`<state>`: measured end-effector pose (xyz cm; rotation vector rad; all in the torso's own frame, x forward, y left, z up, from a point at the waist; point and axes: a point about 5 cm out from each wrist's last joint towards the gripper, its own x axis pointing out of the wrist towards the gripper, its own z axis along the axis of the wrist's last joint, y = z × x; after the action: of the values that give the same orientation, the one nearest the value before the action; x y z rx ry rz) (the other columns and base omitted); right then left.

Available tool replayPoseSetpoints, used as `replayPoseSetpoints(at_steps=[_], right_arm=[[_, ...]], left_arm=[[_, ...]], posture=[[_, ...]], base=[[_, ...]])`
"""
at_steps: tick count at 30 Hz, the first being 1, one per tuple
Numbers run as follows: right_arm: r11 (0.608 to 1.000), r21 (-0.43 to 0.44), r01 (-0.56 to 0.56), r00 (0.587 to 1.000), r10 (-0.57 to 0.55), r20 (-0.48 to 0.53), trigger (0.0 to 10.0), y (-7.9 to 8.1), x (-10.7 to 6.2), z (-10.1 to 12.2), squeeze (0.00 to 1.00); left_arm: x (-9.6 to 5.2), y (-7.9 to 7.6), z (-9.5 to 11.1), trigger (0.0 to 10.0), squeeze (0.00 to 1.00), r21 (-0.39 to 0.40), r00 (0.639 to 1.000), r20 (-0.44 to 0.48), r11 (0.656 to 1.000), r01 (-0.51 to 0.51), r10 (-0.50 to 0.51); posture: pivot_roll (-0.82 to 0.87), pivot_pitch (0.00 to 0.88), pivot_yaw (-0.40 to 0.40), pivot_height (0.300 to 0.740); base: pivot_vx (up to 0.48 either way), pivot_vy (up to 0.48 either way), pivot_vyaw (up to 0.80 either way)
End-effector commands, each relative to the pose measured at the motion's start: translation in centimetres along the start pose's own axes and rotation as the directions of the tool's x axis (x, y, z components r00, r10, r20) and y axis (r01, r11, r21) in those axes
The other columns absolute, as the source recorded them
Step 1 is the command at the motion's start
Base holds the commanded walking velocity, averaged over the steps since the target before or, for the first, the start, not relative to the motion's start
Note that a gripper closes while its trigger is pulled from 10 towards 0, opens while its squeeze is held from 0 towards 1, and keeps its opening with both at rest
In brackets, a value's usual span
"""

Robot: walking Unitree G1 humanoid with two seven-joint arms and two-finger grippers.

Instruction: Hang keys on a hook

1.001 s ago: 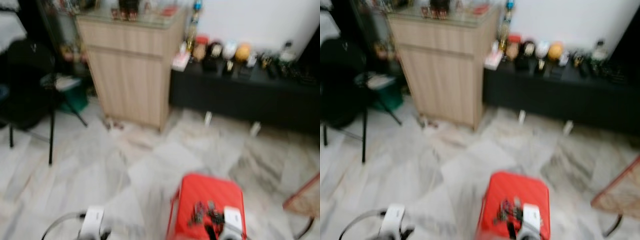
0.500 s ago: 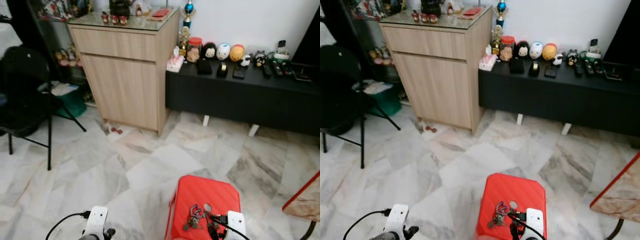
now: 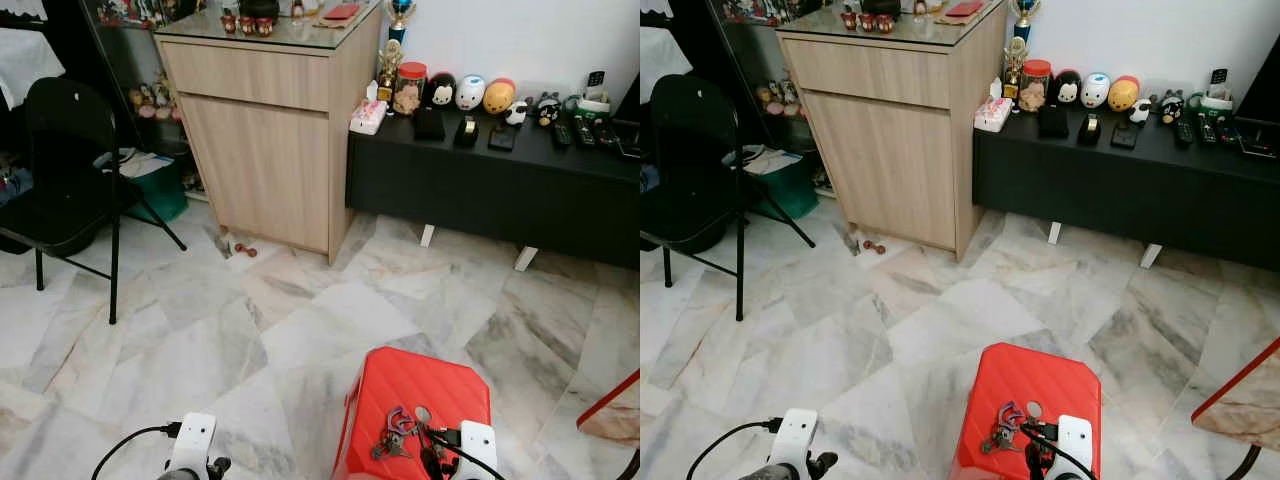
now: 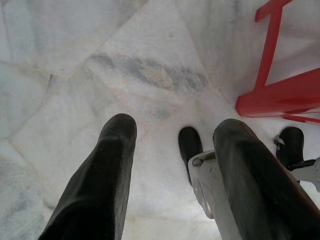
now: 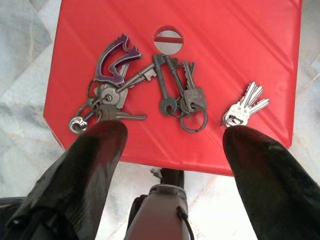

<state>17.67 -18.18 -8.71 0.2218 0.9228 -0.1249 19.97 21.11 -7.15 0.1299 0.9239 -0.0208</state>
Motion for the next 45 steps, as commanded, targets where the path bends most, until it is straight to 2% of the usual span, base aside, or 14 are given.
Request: replayPoseSetpoints(at_steps=[1,5,13,32,39,45], right_arm=[[1.0,-0.009,0.009,1.0,-0.009,-0.003,10.0,-0.15,-0.01,0.0,0.0],[1.0,-0.014,0.012,1.0,-0.012,-0.007,10.0,-0.17,-0.01,-0.03,0.0],[1.0,-0.02,0.016,1.0,-0.016,-0.01,10.0,-0.21,-0.02,-0.07,0.0],[0.999,-0.017,0.042,0.999,-0.043,-0.004,10.0,-0.32,-0.03,-0.08,0.0],[0.999,-0.023,0.042,0.999,-0.042,-0.004,10.0,-0.31,-0.03,-0.06,0.0],[0.999,-0.005,0.043,0.999,-0.043,0.015,10.0,-0.29,-0.04,0.08,0.0]], left_arm=[[-0.01,0.16,-0.05,10.0,0.0,0.002,1.0,-0.005,1.0,-0.007,0.007],[-0.01,0.17,-0.04,10.0,0.0,0.003,1.0,-0.005,1.0,-0.007,0.007],[-0.02,0.15,-0.06,10.0,0.0,0.003,1.0,-0.005,1.0,-0.008,0.008],[-0.02,0.19,-0.07,10.0,0.0,0.001,1.0,-0.005,1.0,-0.009,0.009],[-0.03,0.19,-0.09,10.0,0.0,0.002,1.0,-0.006,1.0,-0.01,0.01],[-0.03,0.16,-0.14,10.0,0.0,0.003,1.0,-0.007,1.0,-0.009,0.009]], posture=[[0.08,0.014,-0.012,0.74],[0.07,0.012,-0.01,0.74],[0.07,0.006,-0.011,0.692],[0.08,0.009,-0.011,0.692],[0.08,0.012,-0.012,0.648],[0.08,0.013,-0.01,0.648]], base=[[0.0,0.0,0.0],[0.0,0.0,0.0],[0.0,0.0,0.0],[0.0,0.0,0.0],[0.0,0.0,0.0],[0.0,0.0,0.0]])
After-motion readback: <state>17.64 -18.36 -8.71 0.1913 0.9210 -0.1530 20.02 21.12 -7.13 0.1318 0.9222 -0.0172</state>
